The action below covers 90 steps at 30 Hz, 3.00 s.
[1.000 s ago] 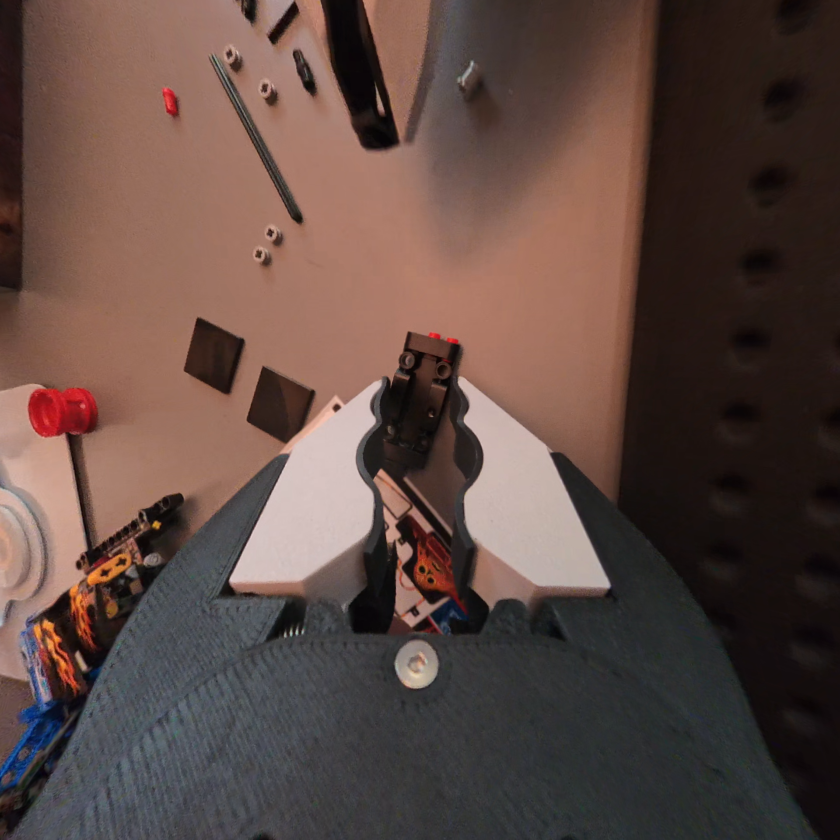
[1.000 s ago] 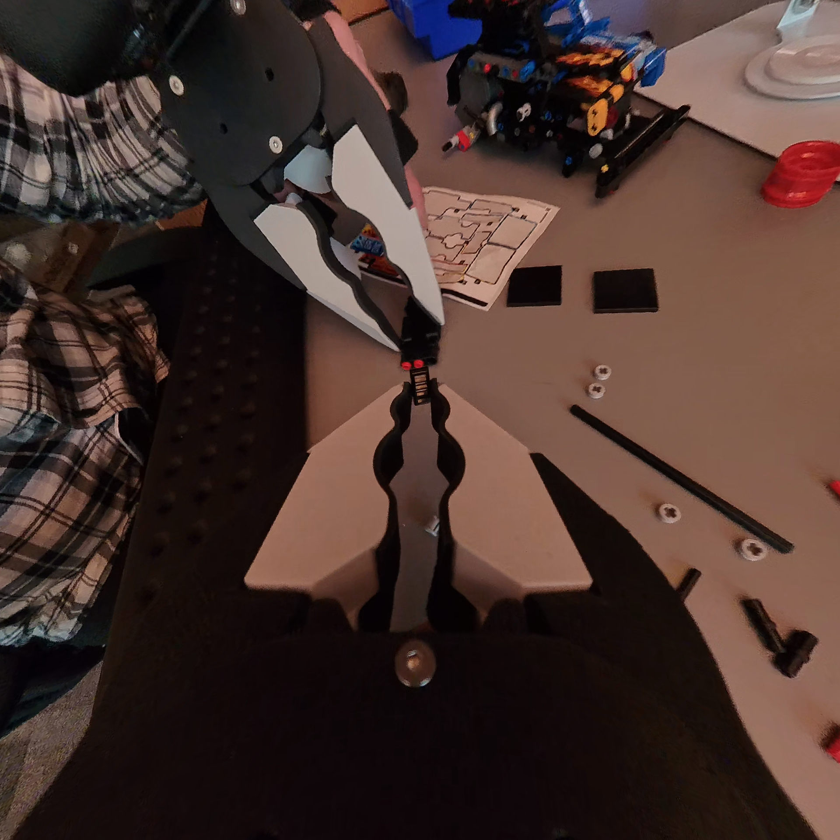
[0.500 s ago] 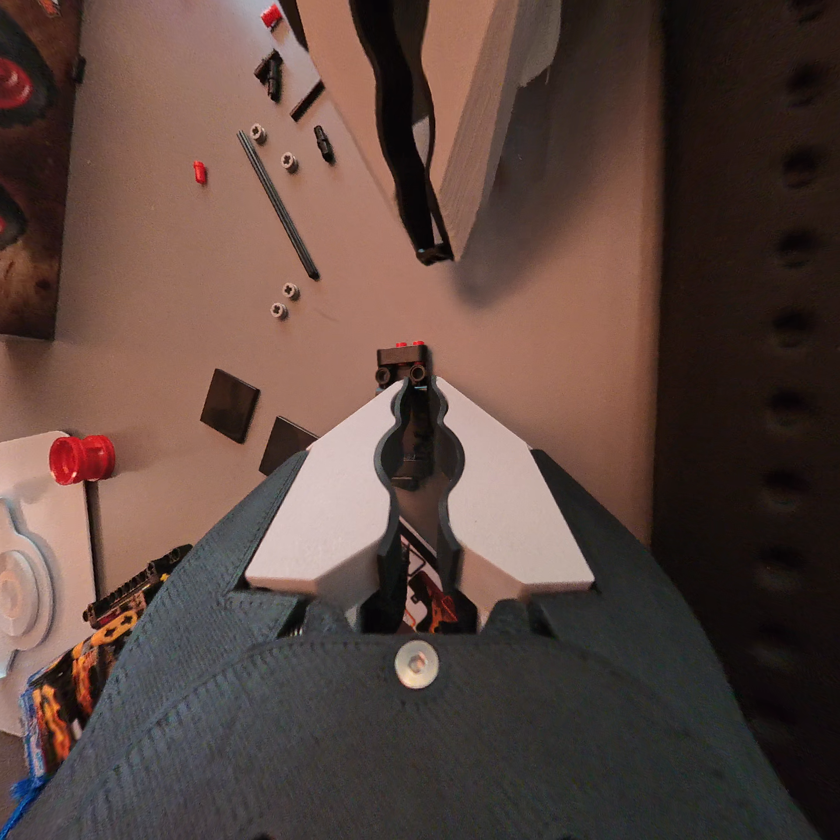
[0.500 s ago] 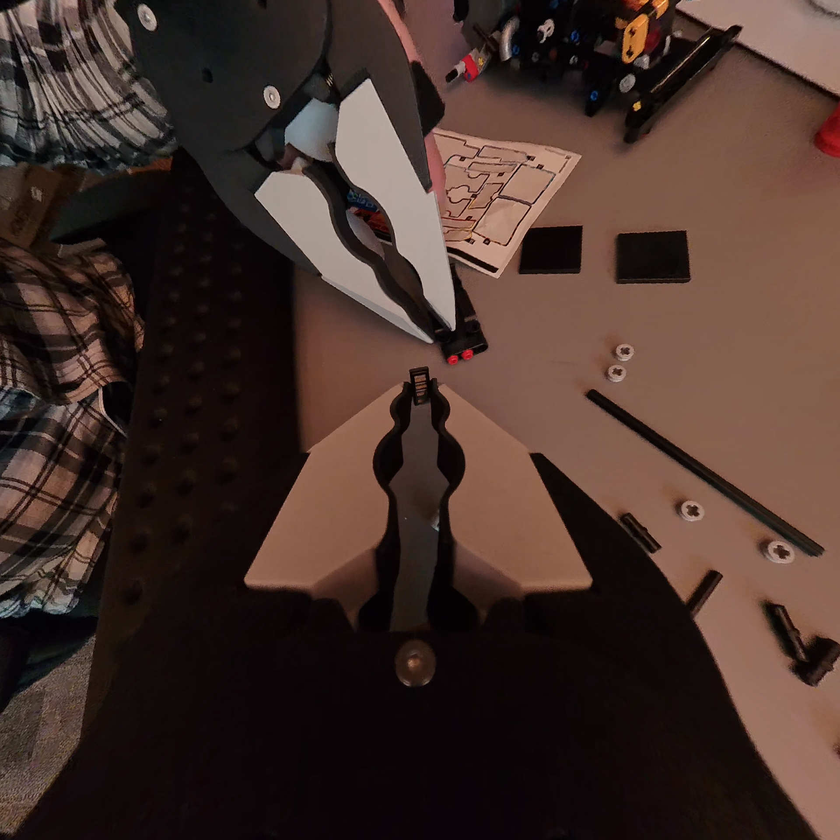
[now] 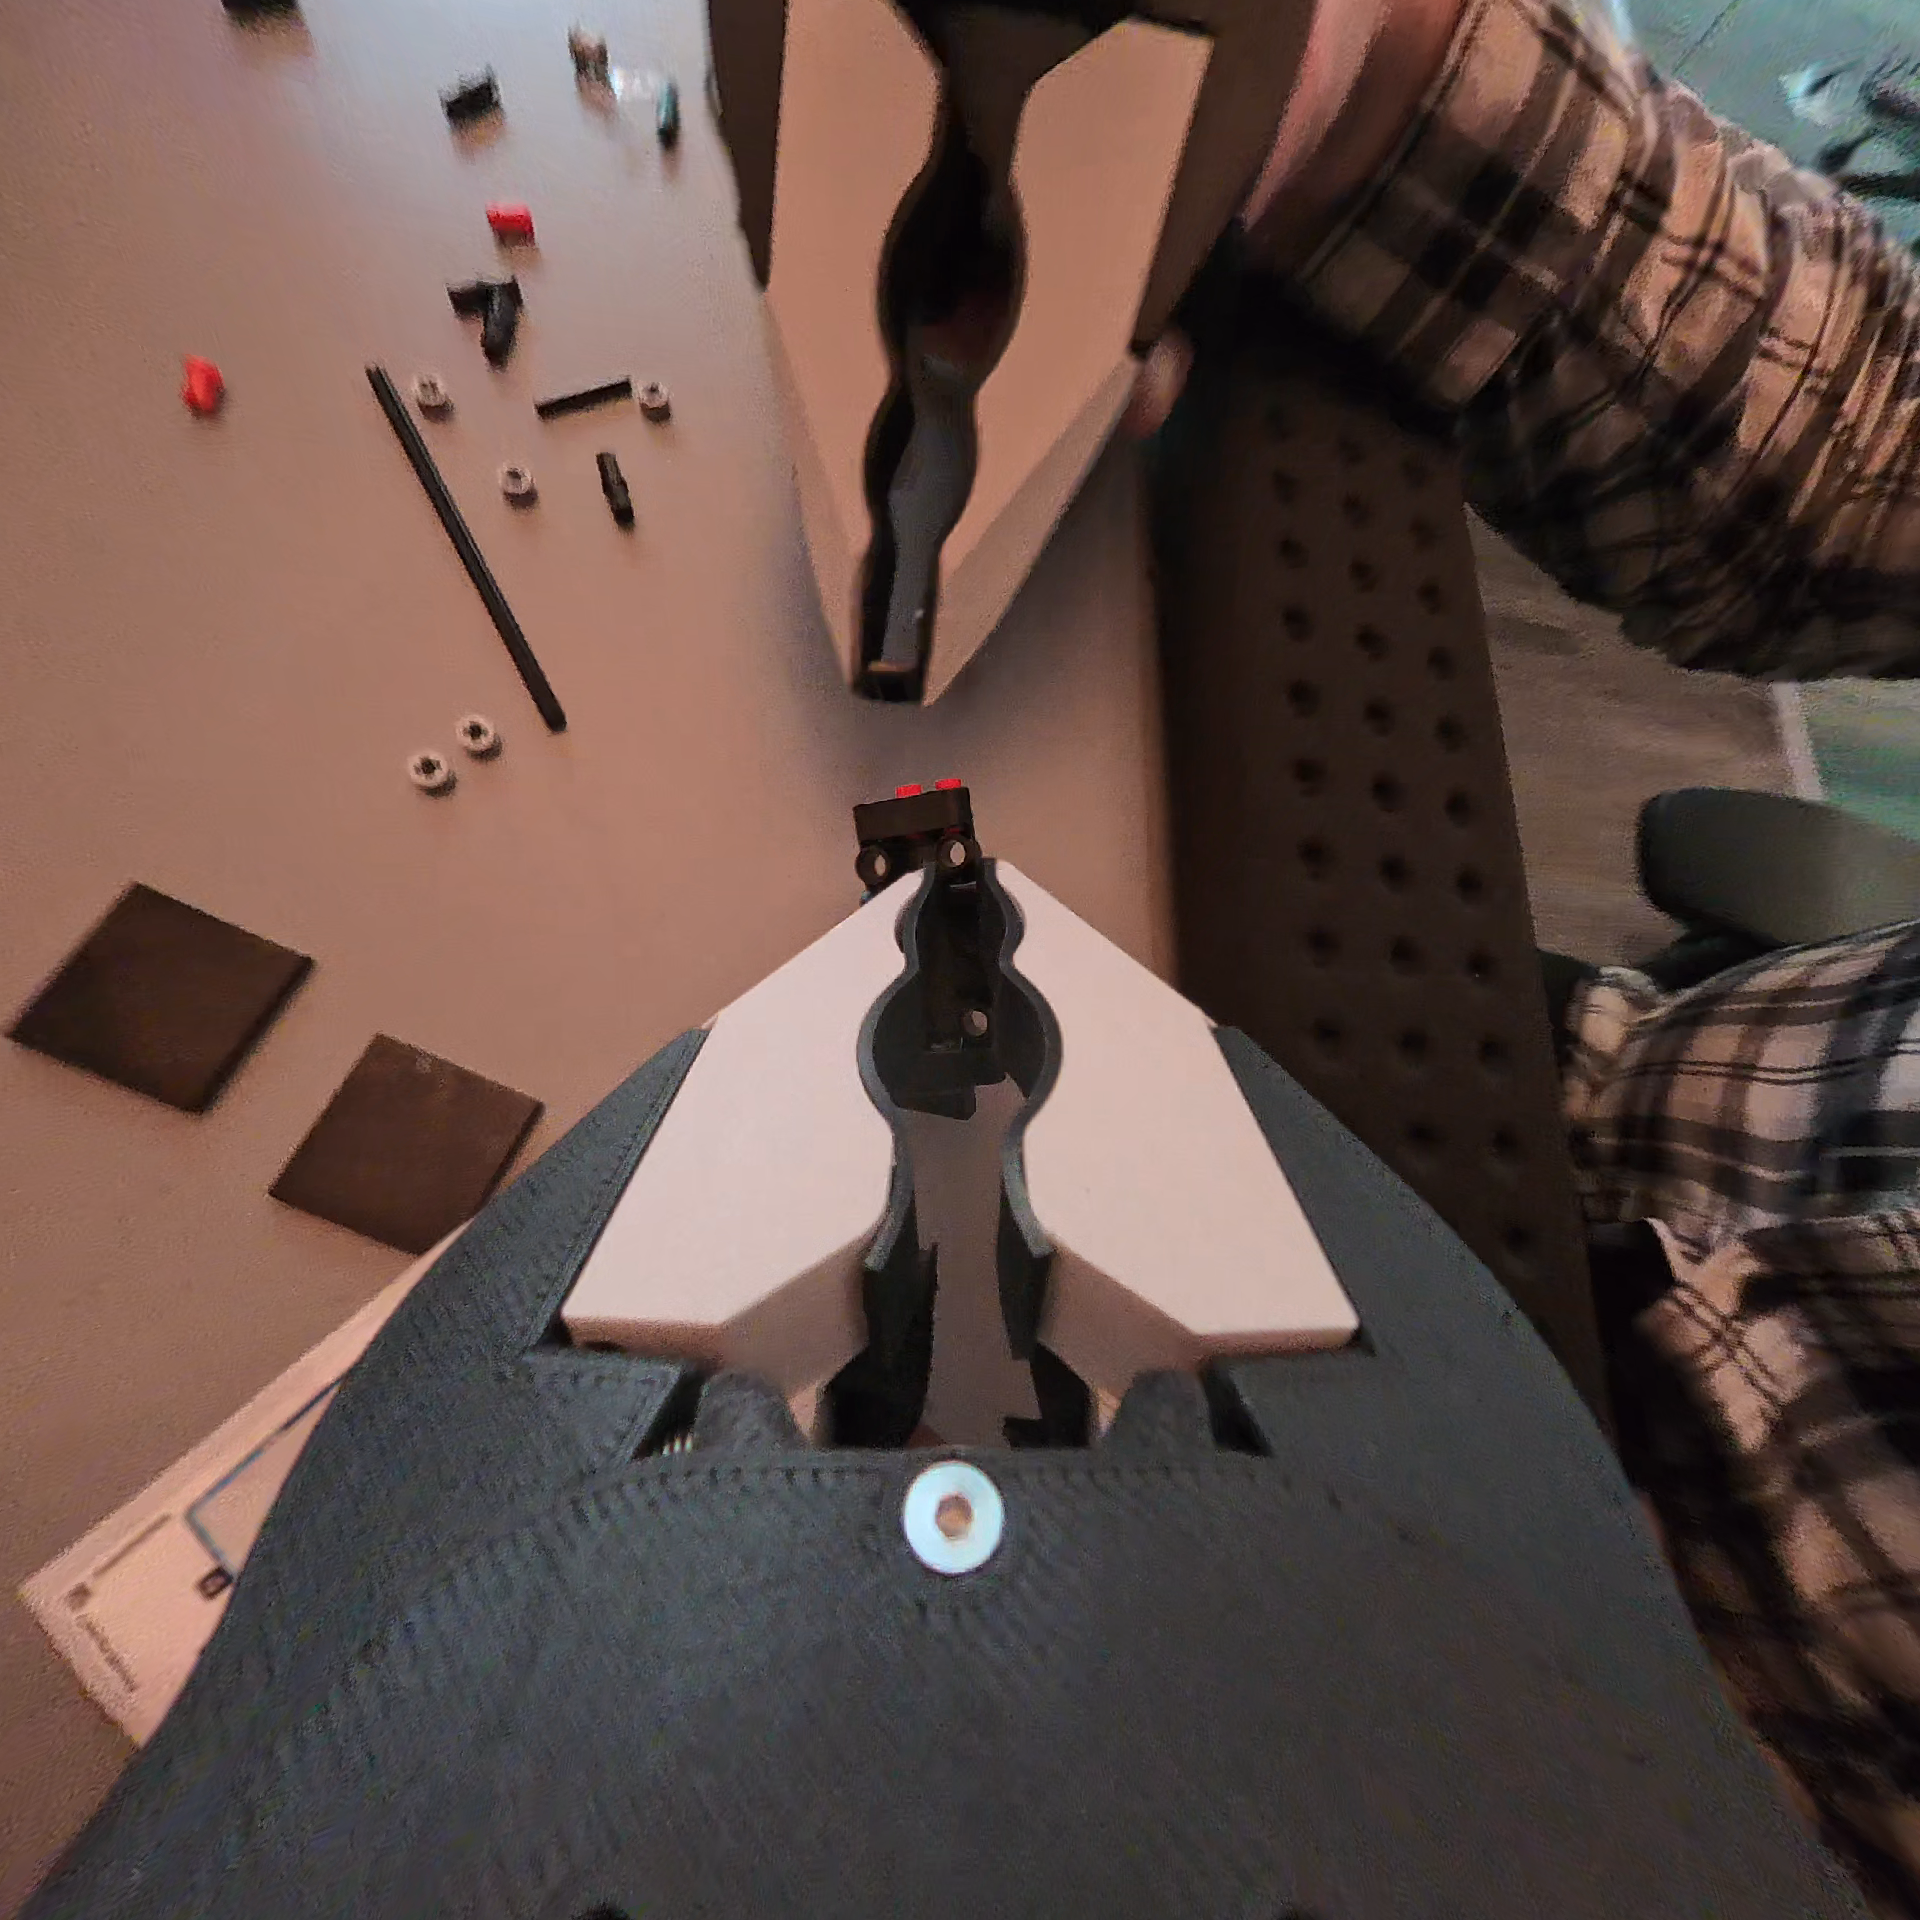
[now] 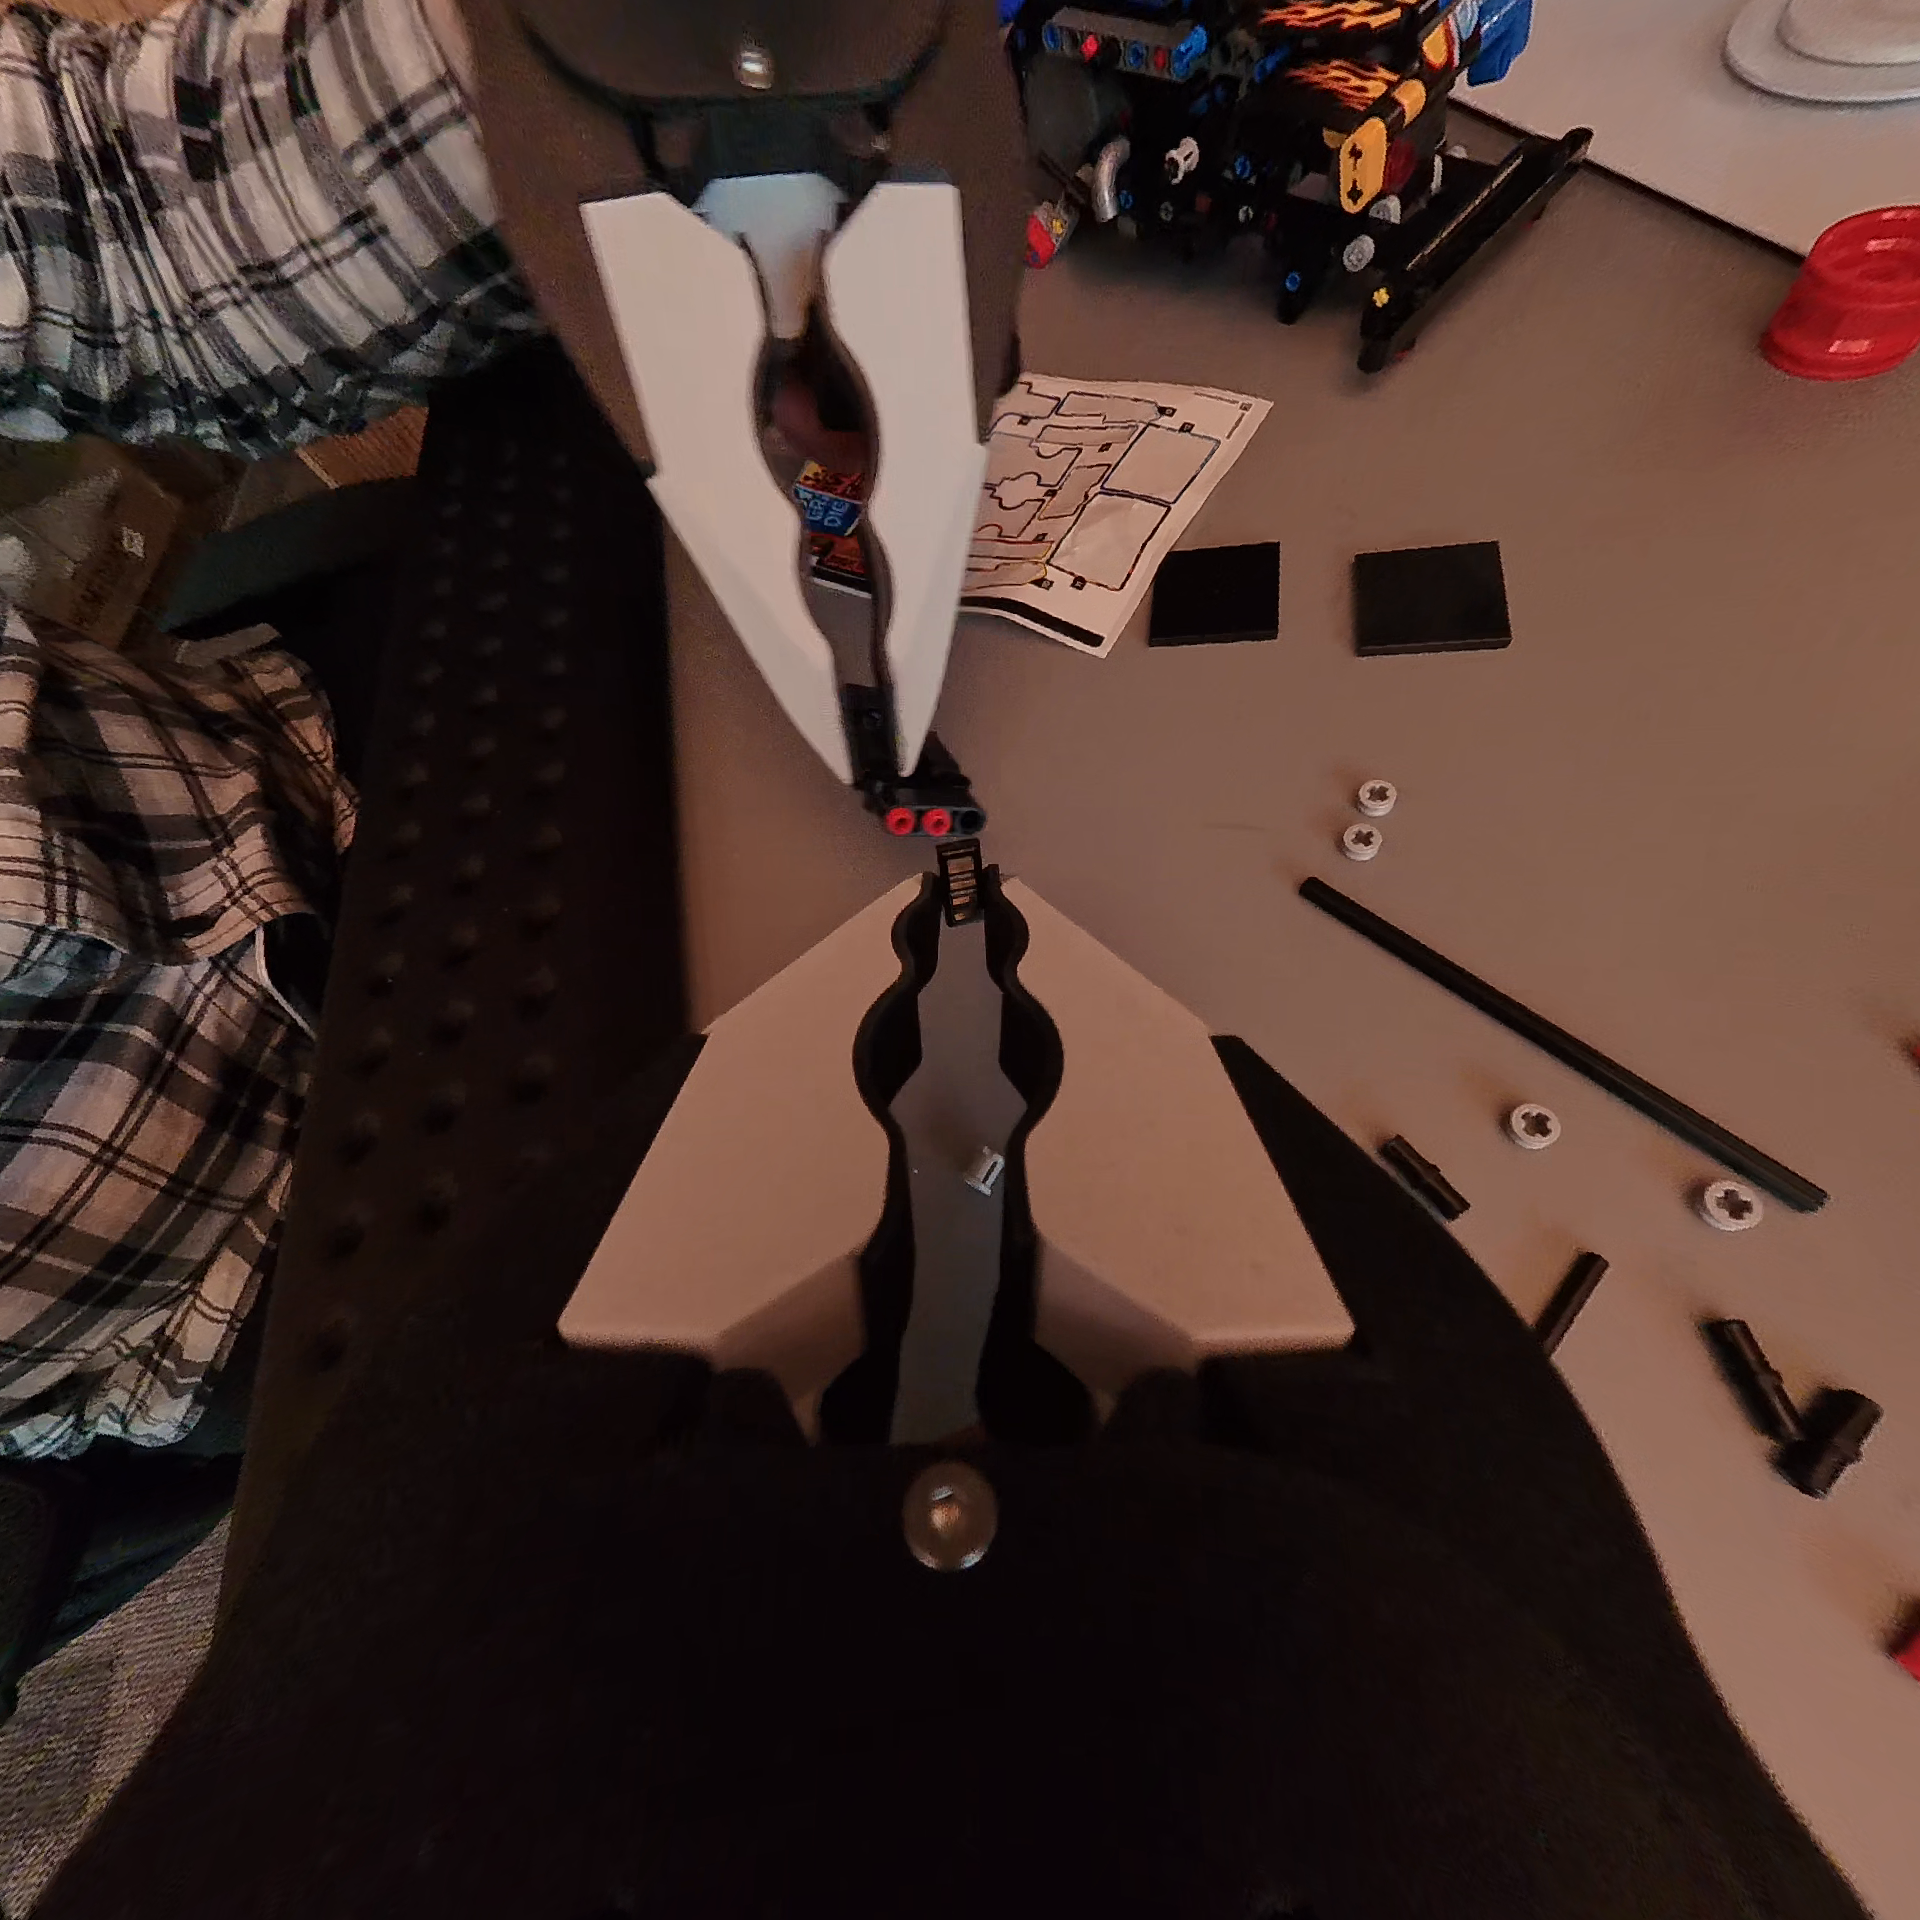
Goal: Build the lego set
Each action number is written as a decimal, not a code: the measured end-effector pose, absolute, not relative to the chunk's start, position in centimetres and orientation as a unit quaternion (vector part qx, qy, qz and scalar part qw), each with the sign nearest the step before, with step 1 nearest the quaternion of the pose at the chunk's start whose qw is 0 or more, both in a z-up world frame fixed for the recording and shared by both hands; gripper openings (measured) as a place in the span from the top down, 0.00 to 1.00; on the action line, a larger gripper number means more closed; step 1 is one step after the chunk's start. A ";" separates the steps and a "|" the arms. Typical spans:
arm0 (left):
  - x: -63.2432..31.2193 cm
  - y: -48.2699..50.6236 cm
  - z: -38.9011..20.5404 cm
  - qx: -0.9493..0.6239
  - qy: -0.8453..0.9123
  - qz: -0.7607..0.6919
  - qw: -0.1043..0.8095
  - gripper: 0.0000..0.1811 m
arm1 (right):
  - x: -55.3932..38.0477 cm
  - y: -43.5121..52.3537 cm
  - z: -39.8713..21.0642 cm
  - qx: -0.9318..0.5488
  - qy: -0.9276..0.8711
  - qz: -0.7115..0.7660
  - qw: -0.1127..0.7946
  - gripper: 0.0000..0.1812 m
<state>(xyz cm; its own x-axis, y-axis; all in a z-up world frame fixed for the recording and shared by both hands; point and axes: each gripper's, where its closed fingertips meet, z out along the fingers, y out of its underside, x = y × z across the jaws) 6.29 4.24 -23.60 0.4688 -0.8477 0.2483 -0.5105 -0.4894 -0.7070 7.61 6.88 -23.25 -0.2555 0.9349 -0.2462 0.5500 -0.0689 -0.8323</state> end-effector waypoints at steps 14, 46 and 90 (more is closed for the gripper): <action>3.3 7.6 -25.1 -0.853 0.348 -0.285 0.263 0.96 | 7.8 7.0 -23.6 -0.575 -0.653 0.446 0.209 0.96; 4.6 6.7 -25.8 -0.833 0.396 -0.294 0.252 0.96 | 7.8 5.7 -26.0 -0.573 -0.695 0.396 0.177 0.96; 4.9 2.7 -26.1 -0.800 0.538 -0.147 0.221 0.74 | 7.1 5.5 -25.8 -0.599 -0.674 0.403 0.159 0.97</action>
<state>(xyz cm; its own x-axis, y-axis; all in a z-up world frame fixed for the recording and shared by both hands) 4.94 2.69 -26.05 0.3781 -0.9257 -0.0018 -0.7956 -0.3240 -0.5120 7.11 5.50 -25.79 -0.2331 0.9344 -0.2692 0.6787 -0.0419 -0.7332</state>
